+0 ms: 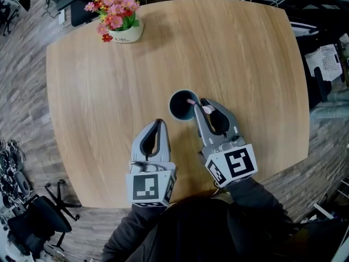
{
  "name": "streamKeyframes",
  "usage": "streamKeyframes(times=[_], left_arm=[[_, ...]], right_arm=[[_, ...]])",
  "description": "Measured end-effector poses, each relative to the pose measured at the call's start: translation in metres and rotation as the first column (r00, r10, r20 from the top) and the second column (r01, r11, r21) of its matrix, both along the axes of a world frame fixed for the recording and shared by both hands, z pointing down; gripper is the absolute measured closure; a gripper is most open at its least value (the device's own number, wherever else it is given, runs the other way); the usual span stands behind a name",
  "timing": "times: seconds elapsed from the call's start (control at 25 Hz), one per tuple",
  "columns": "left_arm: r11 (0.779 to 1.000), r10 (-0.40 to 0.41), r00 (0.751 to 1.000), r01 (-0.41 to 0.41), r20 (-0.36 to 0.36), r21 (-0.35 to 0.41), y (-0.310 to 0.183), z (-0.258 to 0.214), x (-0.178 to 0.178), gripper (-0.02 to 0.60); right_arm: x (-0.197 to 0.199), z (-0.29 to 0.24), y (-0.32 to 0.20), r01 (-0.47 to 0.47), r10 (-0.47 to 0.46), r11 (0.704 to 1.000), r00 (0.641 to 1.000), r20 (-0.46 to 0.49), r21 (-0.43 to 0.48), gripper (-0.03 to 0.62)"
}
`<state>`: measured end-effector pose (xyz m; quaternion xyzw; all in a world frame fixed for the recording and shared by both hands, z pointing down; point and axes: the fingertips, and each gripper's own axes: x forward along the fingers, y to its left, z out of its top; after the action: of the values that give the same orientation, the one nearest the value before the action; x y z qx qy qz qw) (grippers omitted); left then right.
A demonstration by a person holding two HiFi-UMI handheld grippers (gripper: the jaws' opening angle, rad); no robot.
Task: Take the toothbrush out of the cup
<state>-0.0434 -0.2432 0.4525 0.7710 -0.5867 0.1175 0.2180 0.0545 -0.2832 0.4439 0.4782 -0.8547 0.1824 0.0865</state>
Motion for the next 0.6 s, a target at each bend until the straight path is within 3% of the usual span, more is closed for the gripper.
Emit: streamKeyframes(times=[0.4, 0.6], left_arm=[[0.998, -0.013, 1.0, 0.013, -0.009, 0.069, 0.014, -0.031, -0.009, 0.574], [0.99, -0.012, 1.0, 0.013, -0.006, 0.144, 0.025, -0.06, -0.016, 0.574]], right_arm=[[-0.008, -0.044, 0.013, 0.007, -0.009, 0.996, 1.0, 0.024, 0.094, 0.542], [-0.016, -0.081, 0.028, 0.01, -0.018, 0.986, 0.999, 0.043, 0.166, 0.542]])
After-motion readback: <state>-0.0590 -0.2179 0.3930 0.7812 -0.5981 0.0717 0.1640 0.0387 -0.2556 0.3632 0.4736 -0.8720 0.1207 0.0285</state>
